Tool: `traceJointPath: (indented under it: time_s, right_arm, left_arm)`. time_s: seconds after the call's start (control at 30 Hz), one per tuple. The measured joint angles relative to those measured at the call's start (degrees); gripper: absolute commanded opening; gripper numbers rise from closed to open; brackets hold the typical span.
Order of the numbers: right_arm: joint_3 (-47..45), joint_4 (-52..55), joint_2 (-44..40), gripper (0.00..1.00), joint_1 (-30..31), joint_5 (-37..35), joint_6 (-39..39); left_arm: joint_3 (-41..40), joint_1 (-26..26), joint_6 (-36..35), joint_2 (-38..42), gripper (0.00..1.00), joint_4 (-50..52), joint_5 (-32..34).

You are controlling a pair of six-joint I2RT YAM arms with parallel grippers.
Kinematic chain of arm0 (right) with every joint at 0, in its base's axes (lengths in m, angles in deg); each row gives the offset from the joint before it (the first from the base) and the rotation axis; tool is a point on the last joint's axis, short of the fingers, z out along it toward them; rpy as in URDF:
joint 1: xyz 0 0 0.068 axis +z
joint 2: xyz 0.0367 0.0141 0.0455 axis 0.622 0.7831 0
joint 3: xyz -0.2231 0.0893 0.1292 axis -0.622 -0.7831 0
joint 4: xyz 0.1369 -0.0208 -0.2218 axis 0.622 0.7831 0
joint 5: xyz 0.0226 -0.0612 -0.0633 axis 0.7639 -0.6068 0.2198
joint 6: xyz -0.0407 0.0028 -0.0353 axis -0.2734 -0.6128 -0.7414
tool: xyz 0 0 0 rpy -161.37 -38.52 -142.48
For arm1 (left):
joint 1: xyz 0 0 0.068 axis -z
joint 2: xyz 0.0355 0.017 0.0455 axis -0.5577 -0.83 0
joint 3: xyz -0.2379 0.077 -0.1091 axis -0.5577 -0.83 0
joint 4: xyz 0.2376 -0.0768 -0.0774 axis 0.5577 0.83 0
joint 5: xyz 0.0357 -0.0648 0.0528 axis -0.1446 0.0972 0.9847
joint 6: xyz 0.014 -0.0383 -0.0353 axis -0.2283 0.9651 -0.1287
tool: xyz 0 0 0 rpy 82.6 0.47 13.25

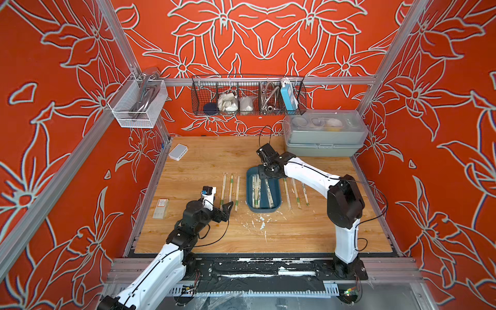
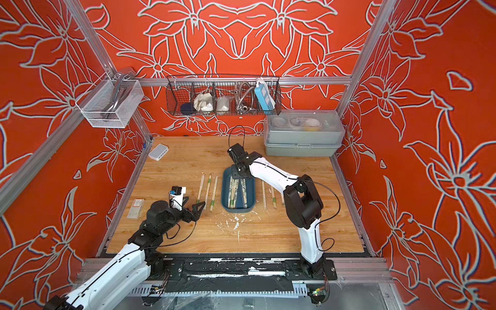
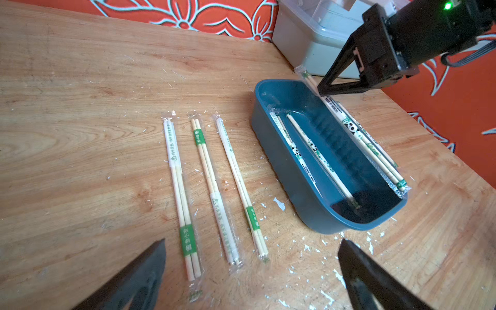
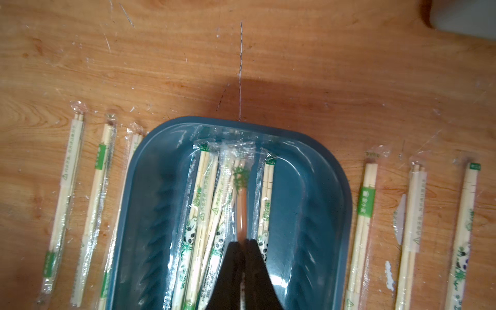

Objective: Take the paired disposable chopsticks out of the storage box
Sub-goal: Pick up the paired disposable chopsticks from the storage box, then place the paired disposable chopsticks at the center of the board.

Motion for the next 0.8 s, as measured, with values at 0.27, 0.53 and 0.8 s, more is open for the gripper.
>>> traceJointPath:
  time_s: [0.27,0.53,0.8]
  right_arm:
    - [-5.68,-0.22,-6.58,0.03,-6.12,-0.02,-1.99]
    - [-14.88,-1.40,-11.21,0.03,-16.15,-0.85,-7.19]
    - [-20.92,-3.98,-11.58,0.03,-23.54,-0.96,-11.61]
  left_arm:
    - [0.00,0.00,0.00,0.33,0.99,0.02,0.00]
    - [0.00,0.00,0.00,0.70,1.00,0.02,0.00]
    - [0.00,0.00,0.00,0.70,1.00,0.02,0.00]
